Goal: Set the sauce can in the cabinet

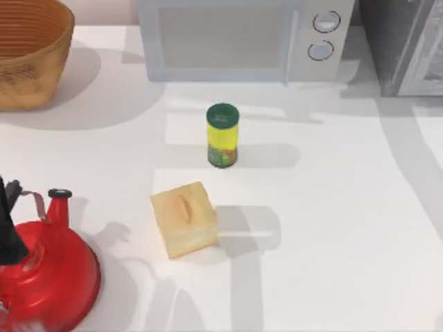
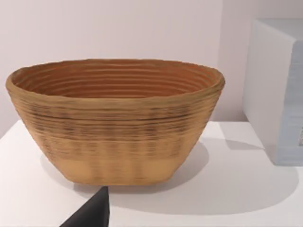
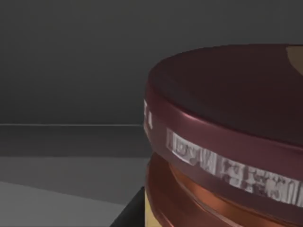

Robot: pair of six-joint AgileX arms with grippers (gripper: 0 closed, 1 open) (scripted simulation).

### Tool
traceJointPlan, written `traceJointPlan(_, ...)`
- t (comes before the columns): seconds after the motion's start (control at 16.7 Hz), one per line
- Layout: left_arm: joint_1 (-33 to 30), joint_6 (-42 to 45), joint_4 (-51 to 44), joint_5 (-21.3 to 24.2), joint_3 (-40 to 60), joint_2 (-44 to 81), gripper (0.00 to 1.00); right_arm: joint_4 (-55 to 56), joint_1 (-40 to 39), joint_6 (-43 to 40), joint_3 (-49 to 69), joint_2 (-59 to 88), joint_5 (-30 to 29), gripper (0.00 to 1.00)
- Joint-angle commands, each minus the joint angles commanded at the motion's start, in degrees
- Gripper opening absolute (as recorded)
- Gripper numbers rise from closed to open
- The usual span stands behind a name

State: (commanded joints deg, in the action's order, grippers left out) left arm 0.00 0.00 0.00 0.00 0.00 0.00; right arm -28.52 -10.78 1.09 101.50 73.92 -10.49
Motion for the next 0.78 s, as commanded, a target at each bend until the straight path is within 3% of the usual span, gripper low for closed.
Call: traceJointPlan(0.78, 0.0, 0.0, 0.0, 0.0, 0.0, 0.0, 1.0, -0.39, -0.44, 0.77, 8.33, 6.43, 0.35, 0.0)
